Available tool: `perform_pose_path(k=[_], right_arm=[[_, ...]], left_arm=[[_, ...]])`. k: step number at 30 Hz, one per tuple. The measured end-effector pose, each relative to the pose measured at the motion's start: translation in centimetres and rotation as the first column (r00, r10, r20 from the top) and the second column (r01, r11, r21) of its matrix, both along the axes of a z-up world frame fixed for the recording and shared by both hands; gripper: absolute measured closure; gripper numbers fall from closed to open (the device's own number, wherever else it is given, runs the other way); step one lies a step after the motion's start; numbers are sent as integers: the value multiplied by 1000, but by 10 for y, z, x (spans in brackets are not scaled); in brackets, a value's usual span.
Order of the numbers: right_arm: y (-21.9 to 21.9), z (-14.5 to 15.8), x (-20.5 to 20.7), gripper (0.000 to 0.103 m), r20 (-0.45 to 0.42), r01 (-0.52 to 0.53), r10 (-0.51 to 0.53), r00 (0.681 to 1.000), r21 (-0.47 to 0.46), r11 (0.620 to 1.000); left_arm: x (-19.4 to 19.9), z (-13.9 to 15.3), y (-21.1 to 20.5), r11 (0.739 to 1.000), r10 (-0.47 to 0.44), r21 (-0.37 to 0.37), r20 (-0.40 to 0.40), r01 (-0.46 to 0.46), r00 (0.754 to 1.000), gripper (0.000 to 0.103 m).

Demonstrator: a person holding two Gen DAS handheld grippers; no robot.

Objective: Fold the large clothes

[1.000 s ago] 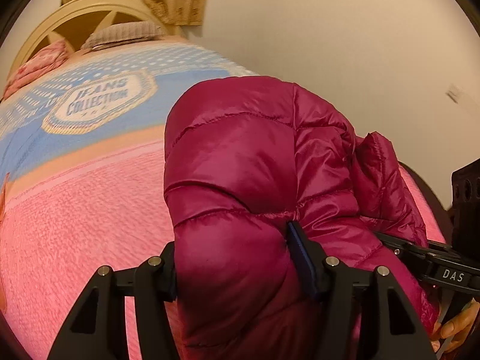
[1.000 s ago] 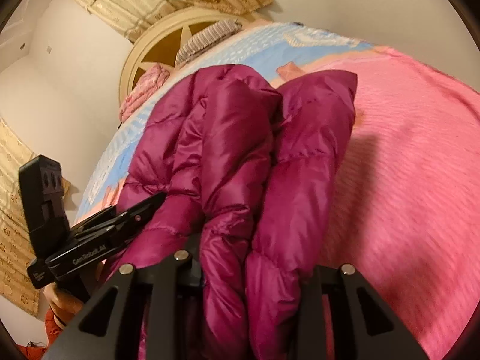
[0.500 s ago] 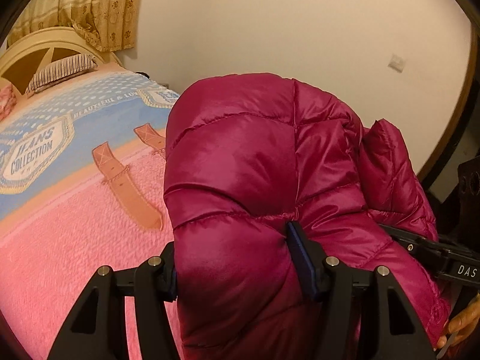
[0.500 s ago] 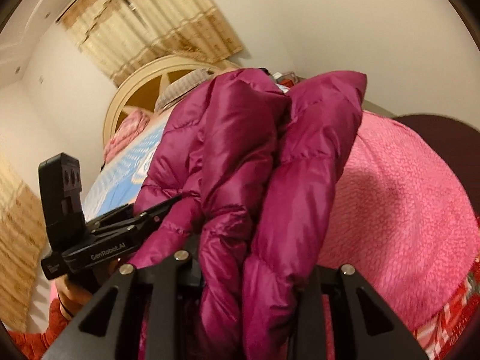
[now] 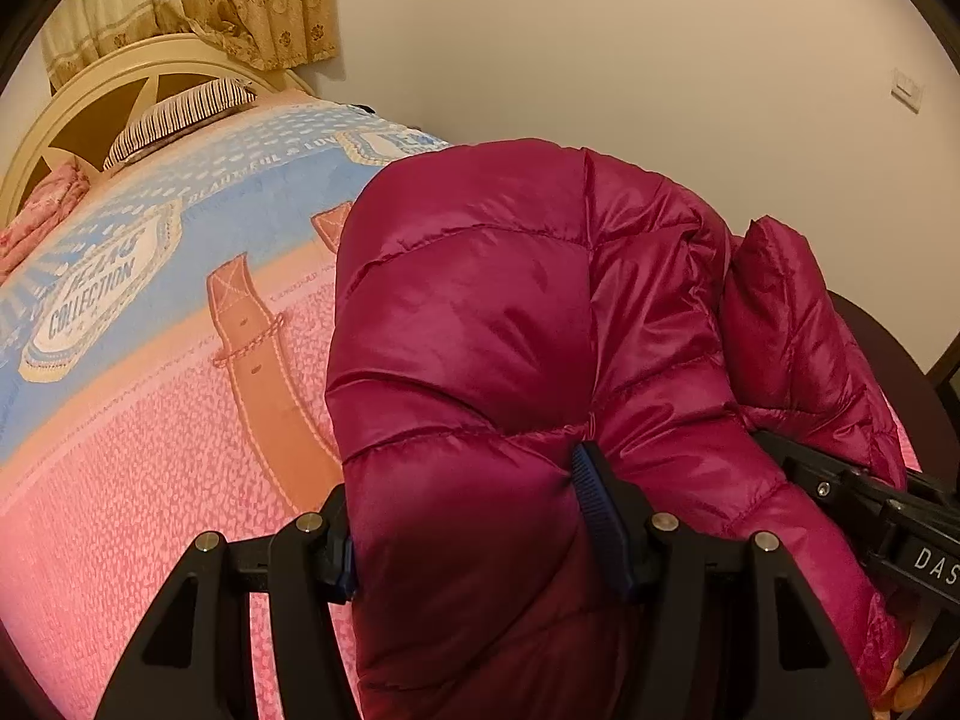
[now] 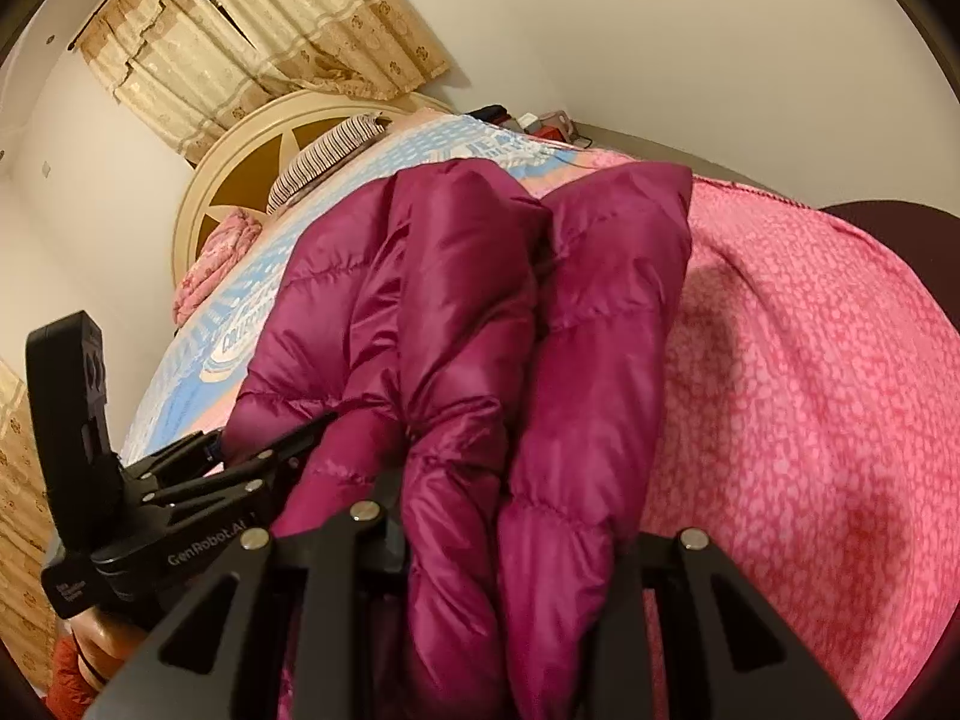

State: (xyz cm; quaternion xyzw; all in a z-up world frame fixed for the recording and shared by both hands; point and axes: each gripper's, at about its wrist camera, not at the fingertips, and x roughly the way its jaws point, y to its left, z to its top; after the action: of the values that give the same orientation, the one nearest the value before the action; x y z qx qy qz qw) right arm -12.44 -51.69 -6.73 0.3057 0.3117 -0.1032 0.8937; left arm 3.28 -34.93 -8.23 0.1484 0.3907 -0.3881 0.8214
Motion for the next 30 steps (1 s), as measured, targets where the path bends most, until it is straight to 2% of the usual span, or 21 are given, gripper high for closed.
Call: perform_pose_path(k=[4,9,14,17,20,22,25,30], right_arm=[[3,-8,-20,73,31,11,-12,999,42,999],[0,-13,-25,73,35,18,-20,999,64,998],[13,3,-31,74,59,-9,11,998,-30,1000],[28,20,-42,75,83,-14,22,996,-93,996],[44,46,-54,75,126,-16,34,991,-149,989],[52,63,-61,75,155,-16,44,987,-180,984],[68,107,-77,75,220,-16,72,973,-247,969],[98,185,-106,75,279,-13,128,952,-379,925]], left_arm=[[-1,-3,-4,1000,-1,0,17,1,1000,42],[-8,-2,-6,1000,-2,-2,9,2,1000,42],[-10,8,3,999,-9,-46,-10,9,1000,42],[-13,20,19,993,-18,-116,-36,14,999,42],[-17,40,33,983,-31,-180,-35,25,999,42],[-23,63,44,972,-36,-232,-8,33,999,42],[-32,103,59,950,-39,-309,45,51,998,42],[-55,178,83,905,-42,-415,138,96,990,42]])
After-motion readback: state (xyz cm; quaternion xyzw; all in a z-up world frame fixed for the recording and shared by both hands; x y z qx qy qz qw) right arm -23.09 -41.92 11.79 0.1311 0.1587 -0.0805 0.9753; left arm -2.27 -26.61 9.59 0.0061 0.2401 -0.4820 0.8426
